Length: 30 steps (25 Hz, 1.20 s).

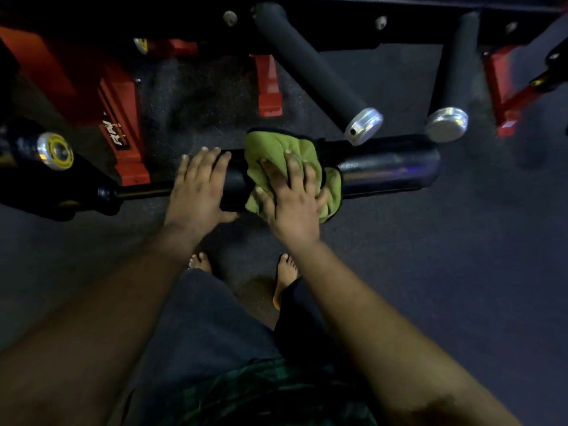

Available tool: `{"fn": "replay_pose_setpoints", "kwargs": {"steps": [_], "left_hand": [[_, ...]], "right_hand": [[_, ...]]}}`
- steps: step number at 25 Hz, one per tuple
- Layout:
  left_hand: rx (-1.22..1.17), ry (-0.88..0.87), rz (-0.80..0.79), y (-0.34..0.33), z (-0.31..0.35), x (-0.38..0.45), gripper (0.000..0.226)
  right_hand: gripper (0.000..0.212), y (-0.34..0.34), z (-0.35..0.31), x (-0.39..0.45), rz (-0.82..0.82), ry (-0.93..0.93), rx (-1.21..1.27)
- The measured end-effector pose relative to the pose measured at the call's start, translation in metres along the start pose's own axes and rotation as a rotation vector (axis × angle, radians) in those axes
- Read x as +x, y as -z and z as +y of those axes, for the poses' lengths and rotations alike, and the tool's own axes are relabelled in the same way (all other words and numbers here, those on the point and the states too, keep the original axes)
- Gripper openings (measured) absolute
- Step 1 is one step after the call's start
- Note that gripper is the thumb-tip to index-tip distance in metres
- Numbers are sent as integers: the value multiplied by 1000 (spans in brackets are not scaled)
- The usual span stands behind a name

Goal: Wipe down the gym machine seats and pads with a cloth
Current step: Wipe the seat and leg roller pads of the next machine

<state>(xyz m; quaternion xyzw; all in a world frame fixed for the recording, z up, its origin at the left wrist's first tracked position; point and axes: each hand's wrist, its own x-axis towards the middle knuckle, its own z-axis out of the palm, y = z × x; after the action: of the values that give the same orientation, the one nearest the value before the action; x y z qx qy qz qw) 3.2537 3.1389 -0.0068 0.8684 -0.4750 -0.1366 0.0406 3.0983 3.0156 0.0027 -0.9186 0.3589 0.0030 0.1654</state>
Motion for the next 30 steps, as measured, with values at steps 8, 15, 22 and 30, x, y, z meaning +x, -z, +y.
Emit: {"fn": "replay_pose_setpoints", "kwargs": {"steps": [8,15,22,30], "left_hand": [[-157,11,-356,42,-24,54,131],[62,-118,12,-10,3,-32,131],[12,-59,-137,16,-8,18,132],[-81,-50,-284,35,-23,42,133]], "right_hand": [[71,69,182,46,191,-480,-35],[60,5,14,18,150,-312,-15],[66,33,106,35,78,-37,-195],[64,38,113,45,234,-540,42]]}}
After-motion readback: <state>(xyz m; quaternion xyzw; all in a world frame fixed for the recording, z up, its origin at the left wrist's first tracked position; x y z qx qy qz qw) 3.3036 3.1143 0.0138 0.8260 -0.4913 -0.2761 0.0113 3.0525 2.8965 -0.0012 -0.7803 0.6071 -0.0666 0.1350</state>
